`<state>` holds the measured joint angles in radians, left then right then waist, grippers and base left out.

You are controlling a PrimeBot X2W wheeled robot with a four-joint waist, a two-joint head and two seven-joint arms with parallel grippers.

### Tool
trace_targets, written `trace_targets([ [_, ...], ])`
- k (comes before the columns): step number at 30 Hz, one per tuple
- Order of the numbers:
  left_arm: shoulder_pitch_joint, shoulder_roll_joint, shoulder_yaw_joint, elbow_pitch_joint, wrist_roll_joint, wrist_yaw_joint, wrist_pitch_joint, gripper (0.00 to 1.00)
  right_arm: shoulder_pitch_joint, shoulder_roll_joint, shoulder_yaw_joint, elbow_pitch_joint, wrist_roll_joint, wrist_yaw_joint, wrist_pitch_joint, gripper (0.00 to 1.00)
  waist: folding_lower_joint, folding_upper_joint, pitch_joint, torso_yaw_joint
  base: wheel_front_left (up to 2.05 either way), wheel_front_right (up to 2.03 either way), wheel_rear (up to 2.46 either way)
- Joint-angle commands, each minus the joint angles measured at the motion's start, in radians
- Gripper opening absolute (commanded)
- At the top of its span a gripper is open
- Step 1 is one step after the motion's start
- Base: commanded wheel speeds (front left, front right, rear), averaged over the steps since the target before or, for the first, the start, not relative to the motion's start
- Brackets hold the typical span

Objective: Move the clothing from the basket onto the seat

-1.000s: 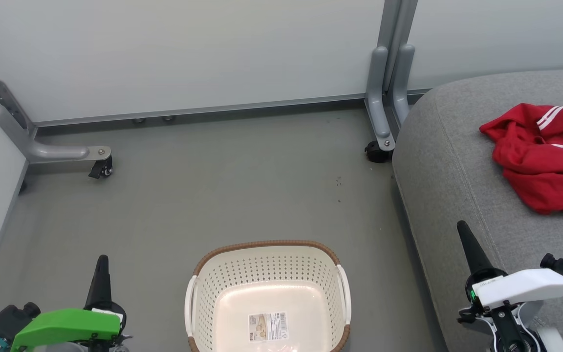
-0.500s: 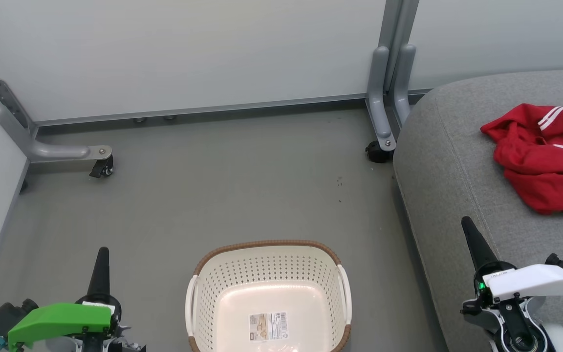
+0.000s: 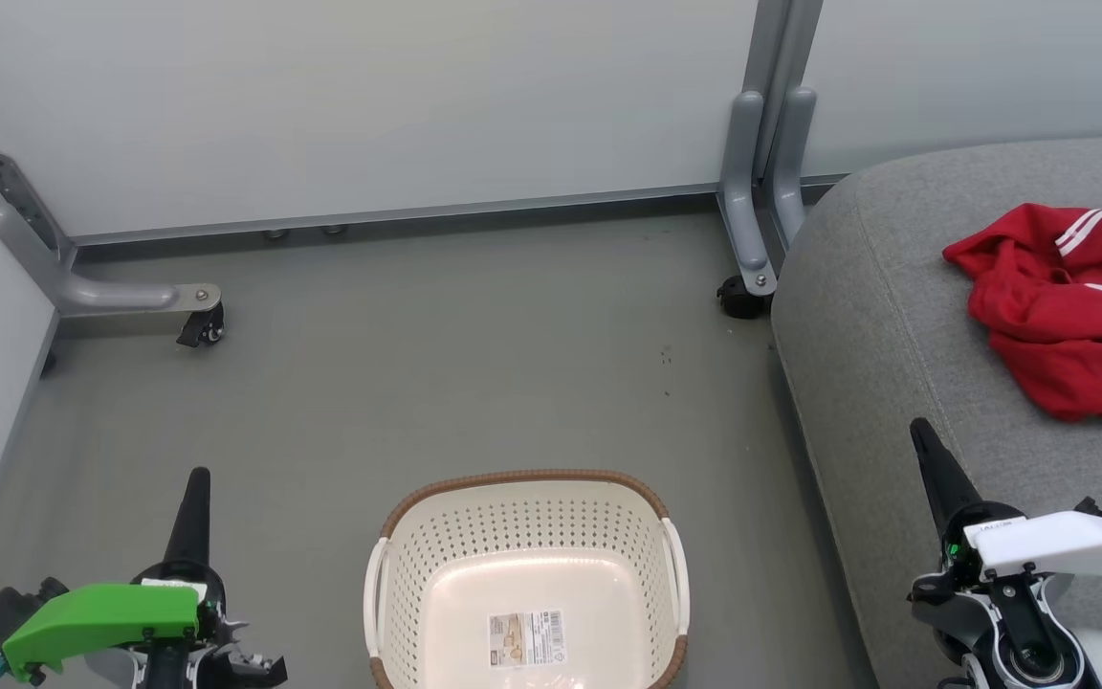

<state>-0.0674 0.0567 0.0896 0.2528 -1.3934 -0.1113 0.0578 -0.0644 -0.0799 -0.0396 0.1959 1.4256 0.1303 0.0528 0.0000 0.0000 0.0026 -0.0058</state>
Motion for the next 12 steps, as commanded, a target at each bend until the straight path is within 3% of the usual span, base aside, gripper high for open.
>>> trace_targets([
  [1, -0.021, 0.002, 0.004, -0.009, -0.026, -0.006, 0.006, 0.0, -0.015, -0.004, -0.005, 0.002, 0.024, 0.001, 0.006, 0.0, 0.0, 0.0, 0.0, 0.0, 0.0, 0.0, 0.0],
  [12, -0.034, -0.002, 0.016, -0.008, -0.112, -0.013, 0.03, 0.0, -0.03, -0.001, -0.02, 0.023, 0.112, 0.001, 0.018, 0.0, 0.0, 0.0, 0.0, 0.003, 0.0, 0.0, 0.0],
])
